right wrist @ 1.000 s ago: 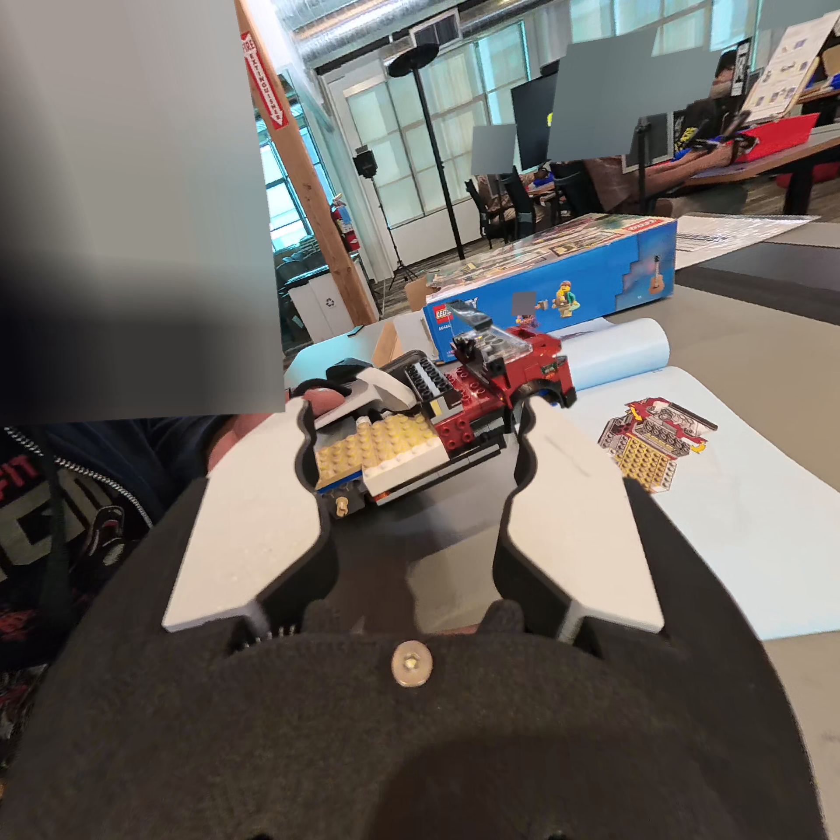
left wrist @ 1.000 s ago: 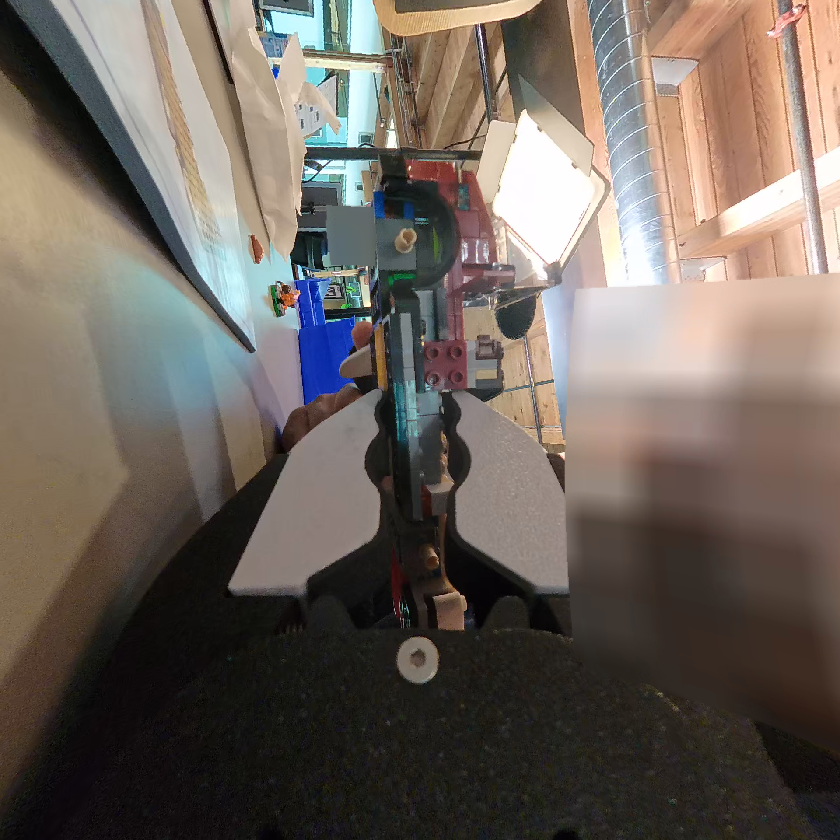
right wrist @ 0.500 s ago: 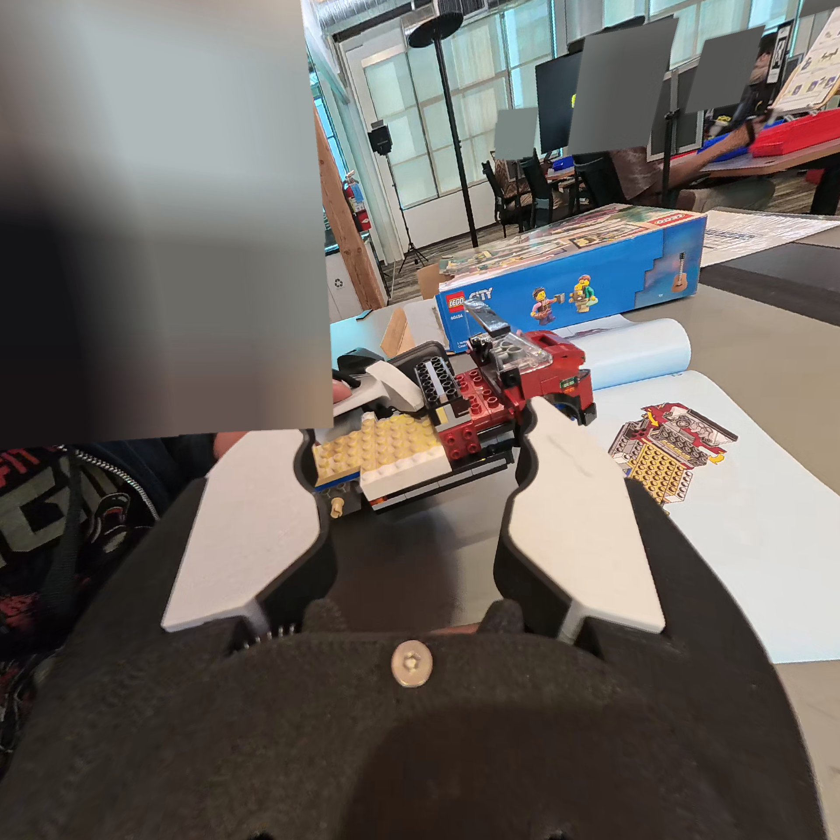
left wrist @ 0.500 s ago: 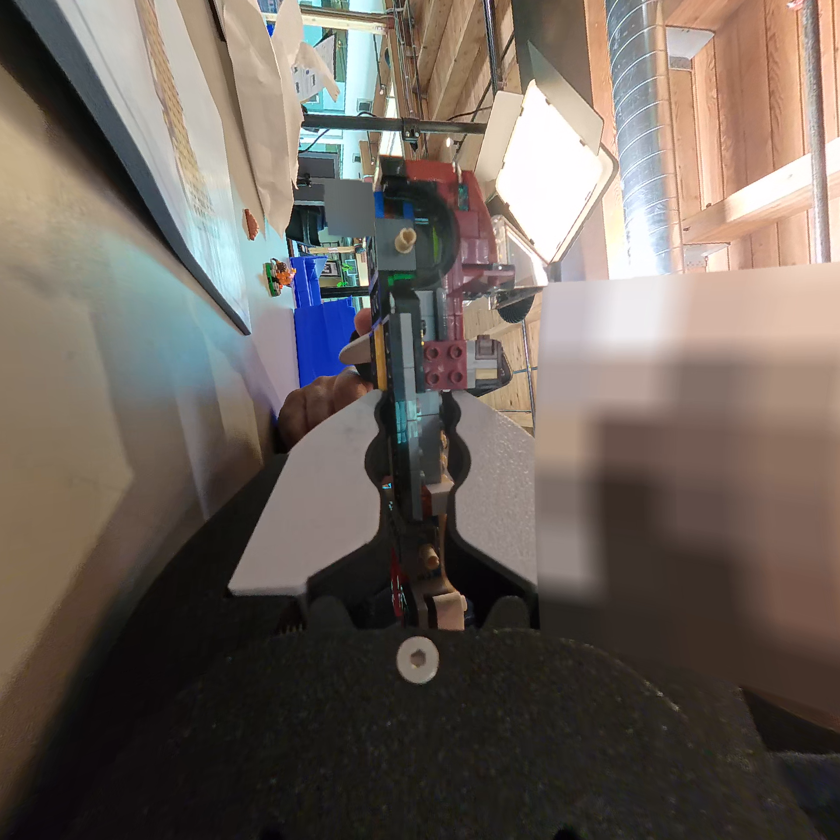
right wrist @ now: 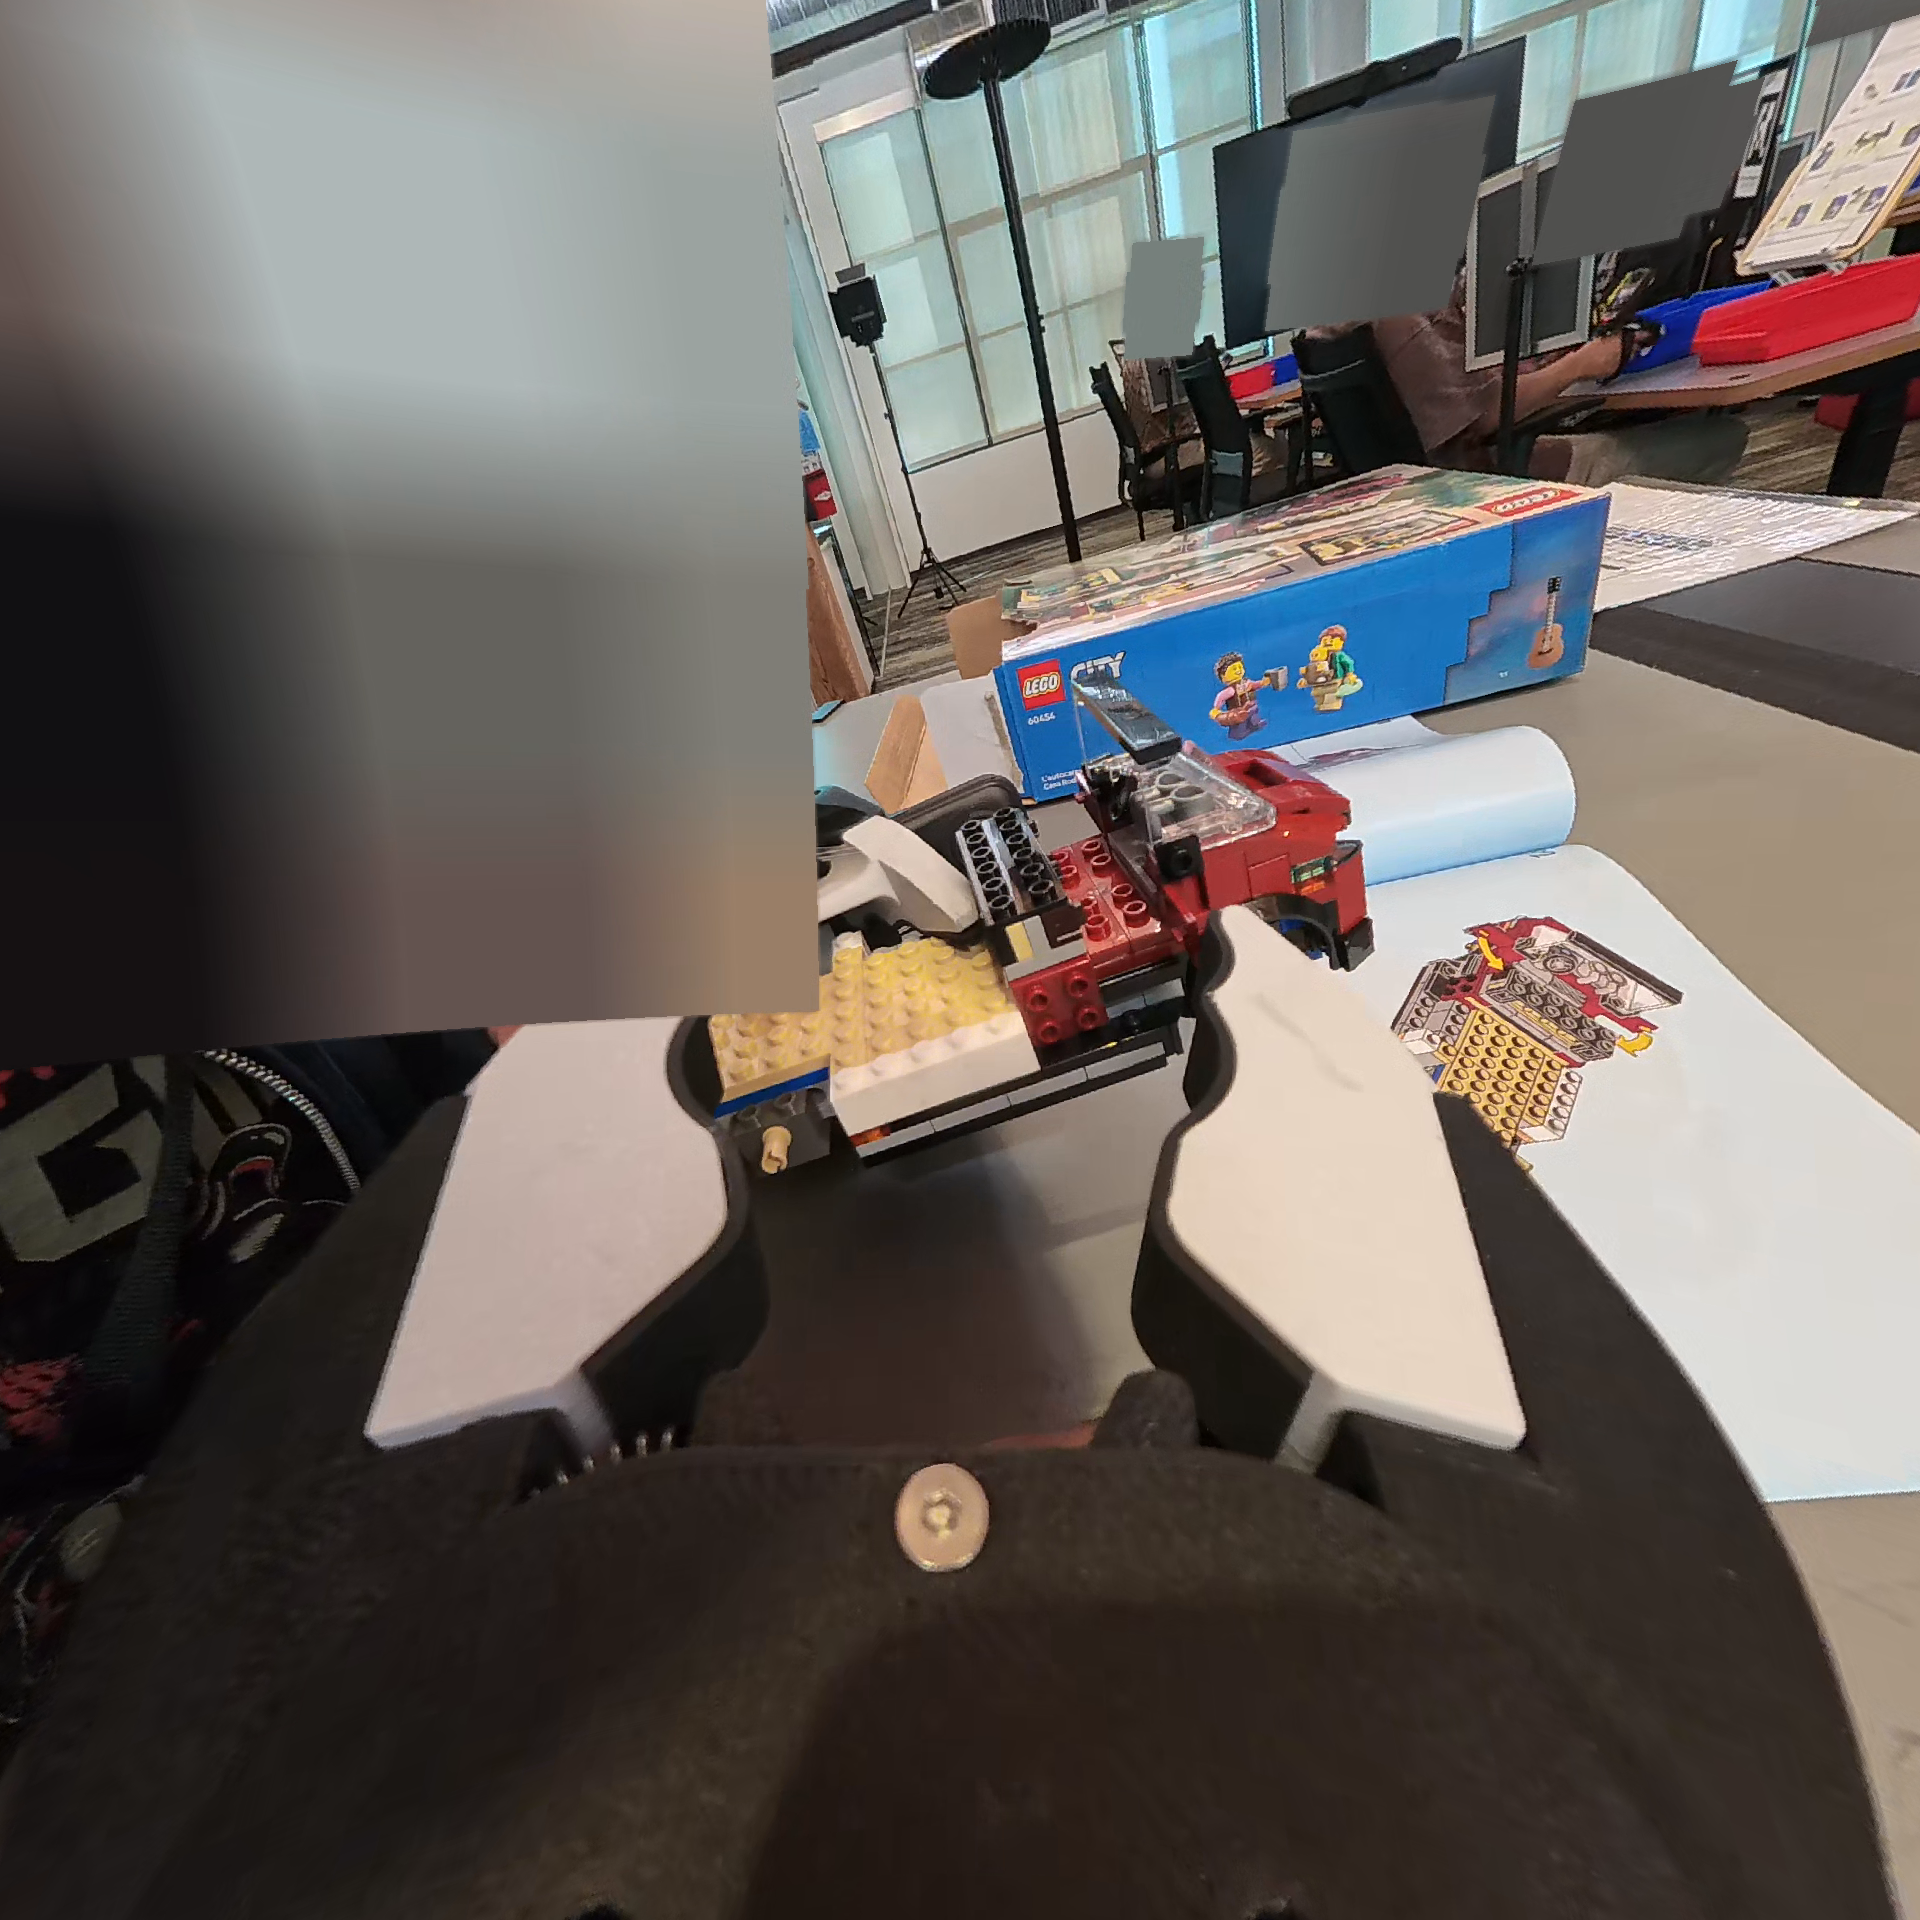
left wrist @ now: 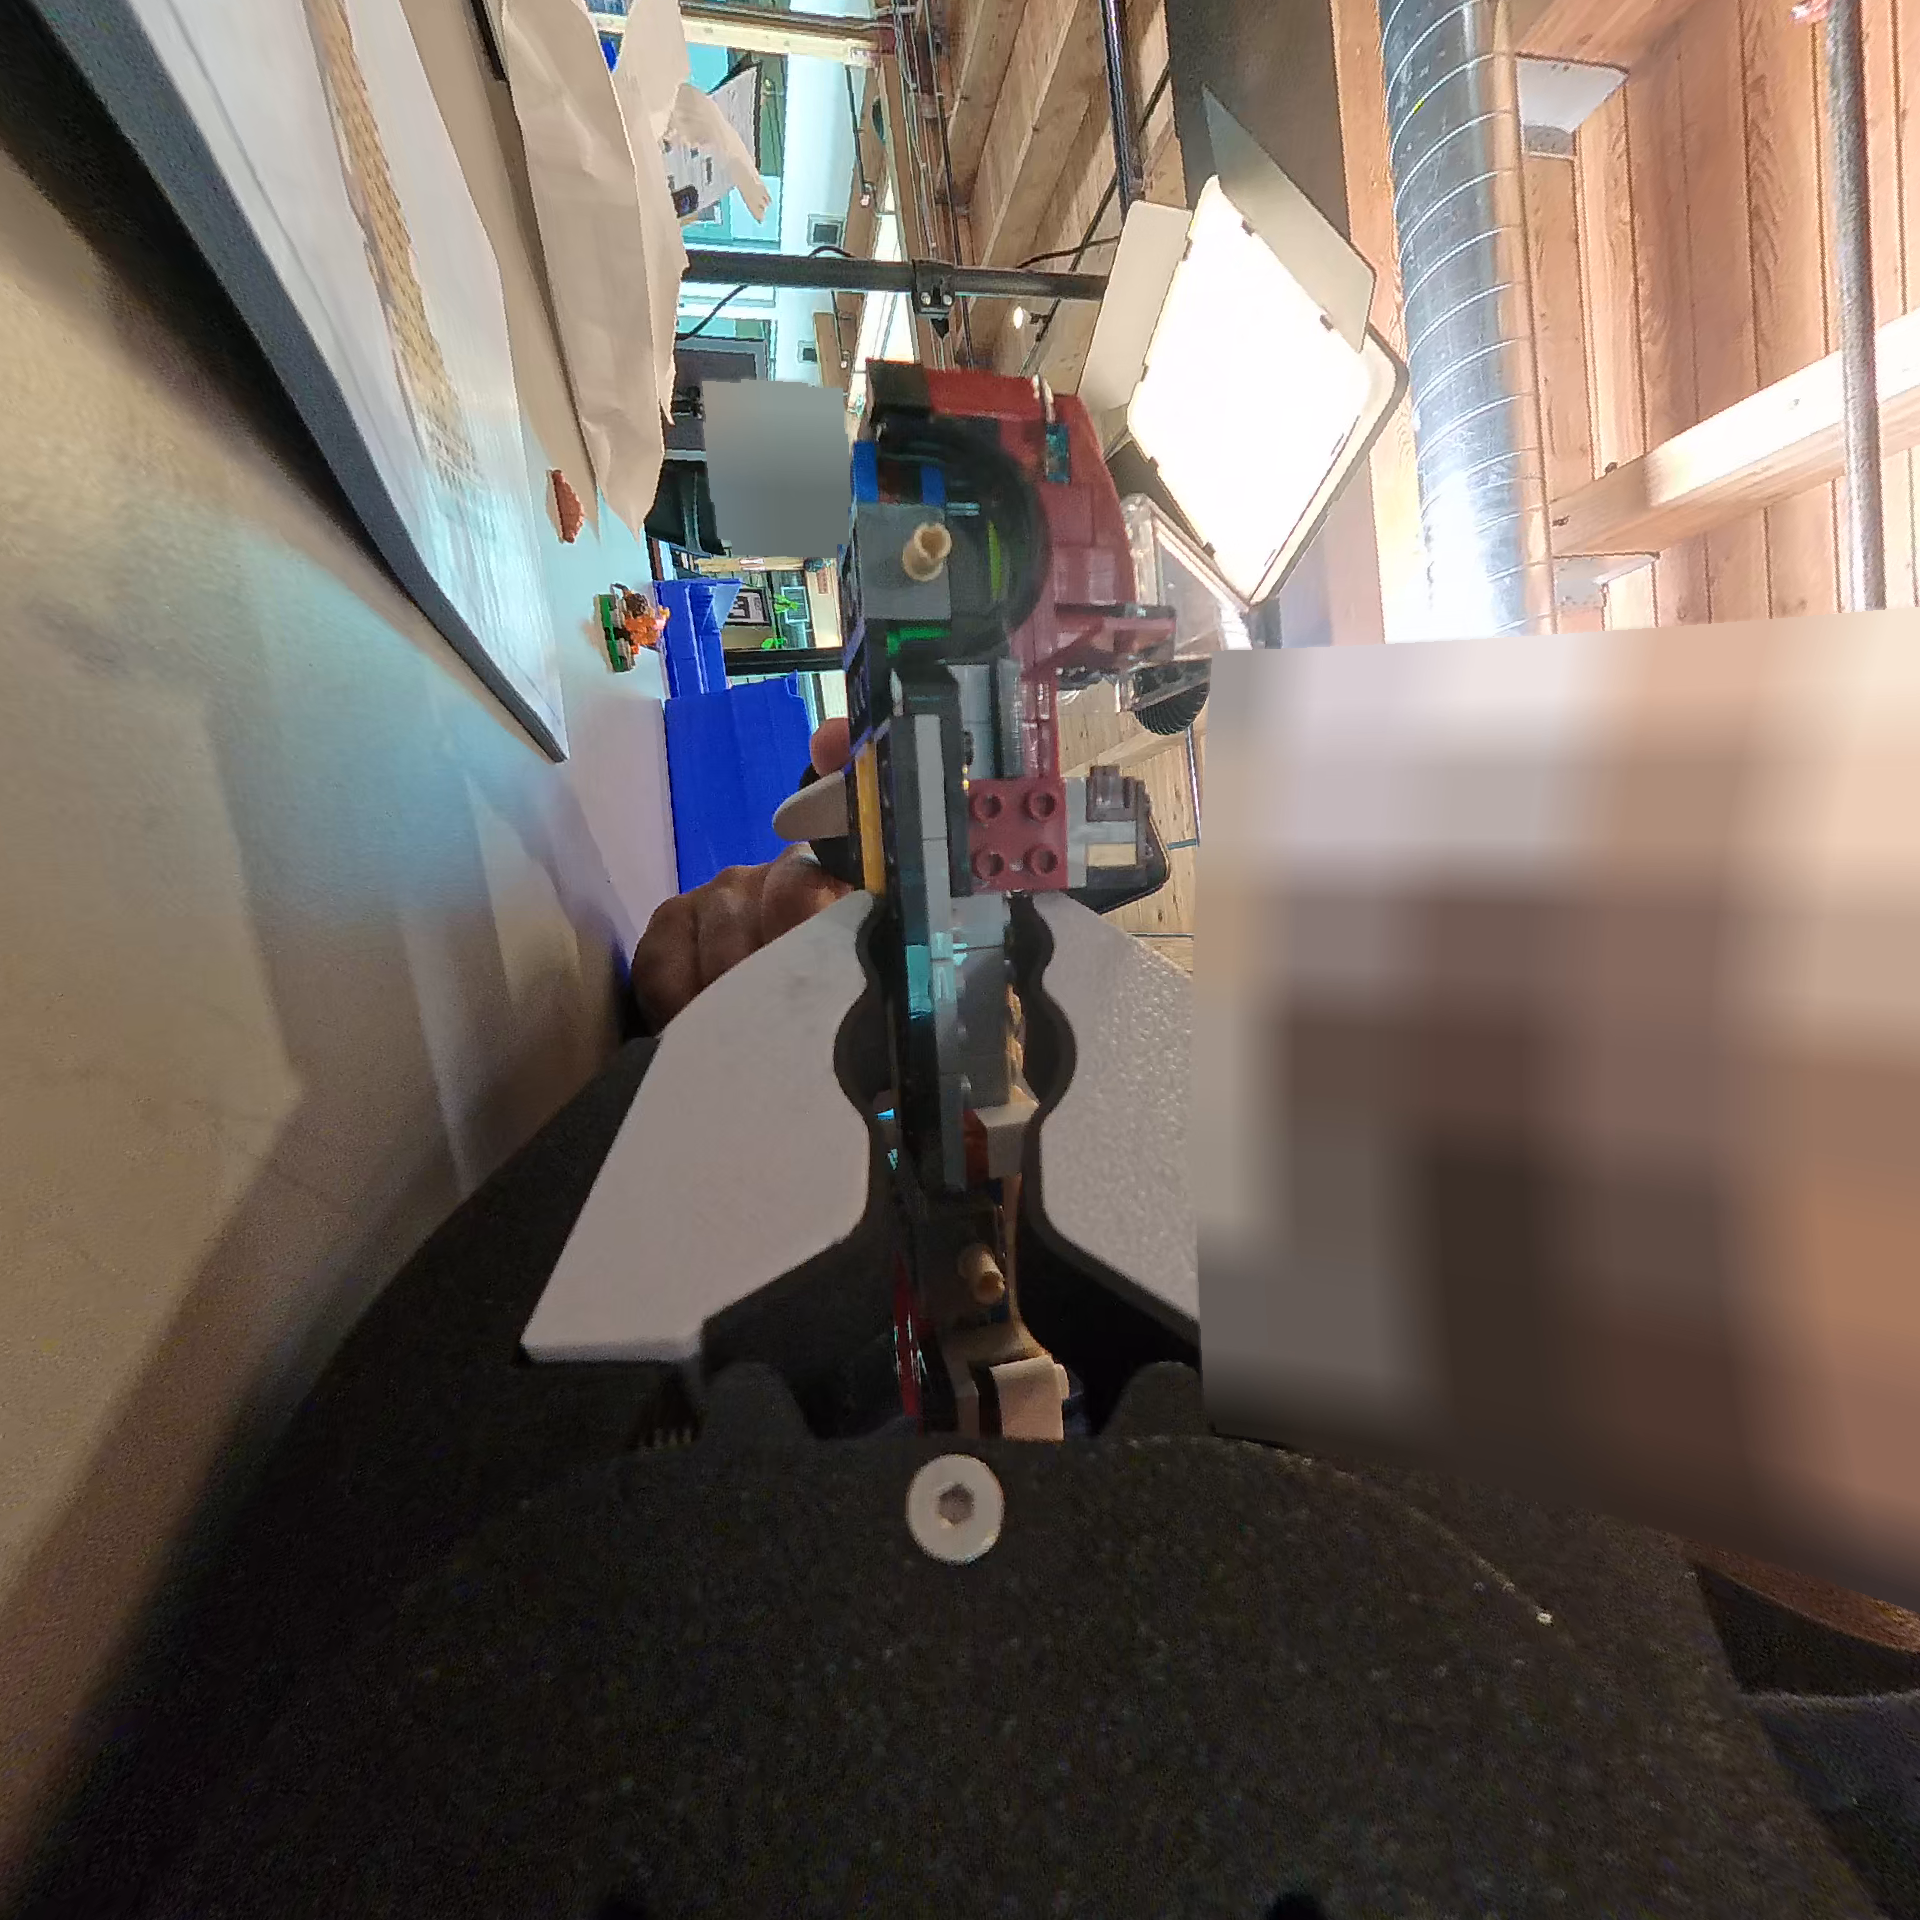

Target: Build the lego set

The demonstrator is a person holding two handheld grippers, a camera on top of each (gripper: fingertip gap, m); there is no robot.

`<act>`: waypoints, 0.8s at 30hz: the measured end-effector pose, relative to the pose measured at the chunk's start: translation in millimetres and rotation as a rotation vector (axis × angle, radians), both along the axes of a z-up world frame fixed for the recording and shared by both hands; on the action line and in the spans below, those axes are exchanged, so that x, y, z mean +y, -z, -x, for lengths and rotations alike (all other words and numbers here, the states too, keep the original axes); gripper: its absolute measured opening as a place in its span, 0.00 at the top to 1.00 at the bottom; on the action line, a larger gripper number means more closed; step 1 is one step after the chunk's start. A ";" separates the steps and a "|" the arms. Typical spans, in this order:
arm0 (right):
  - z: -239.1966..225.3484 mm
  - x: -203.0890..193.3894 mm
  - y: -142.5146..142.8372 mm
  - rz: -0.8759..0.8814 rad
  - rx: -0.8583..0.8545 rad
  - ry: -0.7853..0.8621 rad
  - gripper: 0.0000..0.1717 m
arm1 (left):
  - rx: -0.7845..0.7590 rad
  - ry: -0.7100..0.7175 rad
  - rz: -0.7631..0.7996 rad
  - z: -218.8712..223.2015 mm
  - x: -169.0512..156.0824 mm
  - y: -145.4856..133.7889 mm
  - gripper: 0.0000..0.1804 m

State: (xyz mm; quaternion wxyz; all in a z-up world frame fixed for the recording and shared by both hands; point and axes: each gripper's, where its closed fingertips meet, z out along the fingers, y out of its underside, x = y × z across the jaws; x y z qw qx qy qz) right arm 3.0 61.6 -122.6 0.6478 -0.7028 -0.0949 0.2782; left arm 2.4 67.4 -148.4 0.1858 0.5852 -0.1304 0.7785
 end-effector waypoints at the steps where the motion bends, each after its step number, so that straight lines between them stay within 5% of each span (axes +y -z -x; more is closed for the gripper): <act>1: -0.1 -0.1 0.1 0.002 0.002 0.000 0.48 | 0.001 0.000 -0.001 -0.1 -0.1 0.2 0.88; 24: -1.2 -0.1 1.7 0.018 0.021 0.000 0.48 | 0.011 -0.002 -0.012 -0.4 -0.3 1.6 0.88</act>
